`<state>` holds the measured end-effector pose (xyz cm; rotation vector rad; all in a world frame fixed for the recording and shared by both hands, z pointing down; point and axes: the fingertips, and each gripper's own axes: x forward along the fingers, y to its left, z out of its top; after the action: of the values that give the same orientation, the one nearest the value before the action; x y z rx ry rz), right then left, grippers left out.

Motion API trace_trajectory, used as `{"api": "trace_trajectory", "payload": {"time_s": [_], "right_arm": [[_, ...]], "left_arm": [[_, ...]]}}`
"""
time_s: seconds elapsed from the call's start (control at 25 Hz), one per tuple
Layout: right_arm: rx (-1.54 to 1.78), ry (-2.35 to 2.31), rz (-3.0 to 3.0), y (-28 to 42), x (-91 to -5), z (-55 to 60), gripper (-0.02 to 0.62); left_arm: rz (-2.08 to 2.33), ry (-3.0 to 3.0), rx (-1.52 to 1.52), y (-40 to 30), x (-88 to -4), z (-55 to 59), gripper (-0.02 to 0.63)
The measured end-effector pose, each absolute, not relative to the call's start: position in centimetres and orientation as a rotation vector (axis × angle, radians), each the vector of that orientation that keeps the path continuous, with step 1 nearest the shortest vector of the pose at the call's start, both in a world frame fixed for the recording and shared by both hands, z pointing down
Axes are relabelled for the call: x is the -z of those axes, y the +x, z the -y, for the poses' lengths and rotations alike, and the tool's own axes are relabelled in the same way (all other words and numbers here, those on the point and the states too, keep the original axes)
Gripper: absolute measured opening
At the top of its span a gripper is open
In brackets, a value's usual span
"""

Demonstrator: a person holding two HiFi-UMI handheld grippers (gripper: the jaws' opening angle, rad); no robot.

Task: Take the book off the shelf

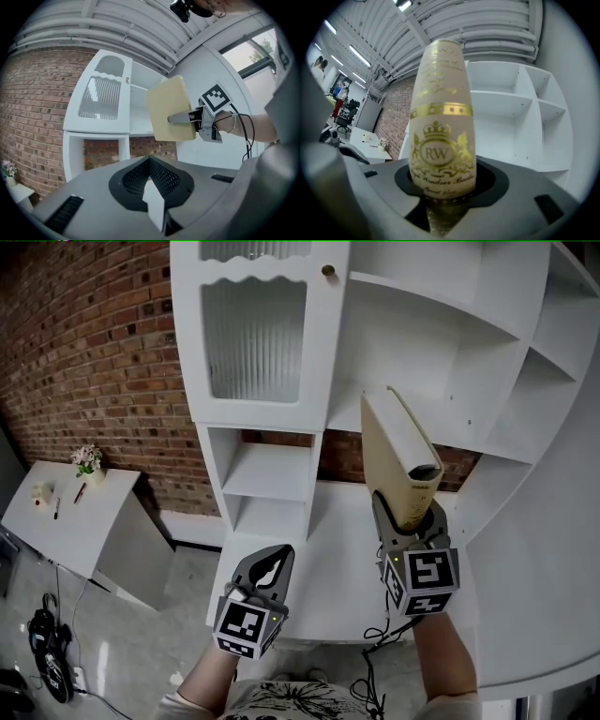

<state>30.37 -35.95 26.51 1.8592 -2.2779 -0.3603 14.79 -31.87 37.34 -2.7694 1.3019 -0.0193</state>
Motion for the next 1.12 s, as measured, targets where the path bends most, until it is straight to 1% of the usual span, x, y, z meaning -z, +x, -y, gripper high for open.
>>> {"api": "trace_trajectory", "payload": {"time_s": [0.6, 0.88, 1.12], "right_arm": [[0.076, 1.847, 2.339, 30.7, -40.2, 30.8, 0.219], [0.054, 1.828, 2.348, 30.3, -42.3, 29.7, 0.219], [0.028, 1.841, 2.360, 30.6, -42.0, 29.9, 0.219]], "left_arm": [[-1.376, -2.796, 0.075, 14.4, -39.8, 30.8, 0.012], [-1.384, -2.805, 0.095, 14.8, -40.4, 30.7, 0.013], [-1.379, -2.791, 0.067, 15.1, -40.0, 31.0, 0.012]]}}
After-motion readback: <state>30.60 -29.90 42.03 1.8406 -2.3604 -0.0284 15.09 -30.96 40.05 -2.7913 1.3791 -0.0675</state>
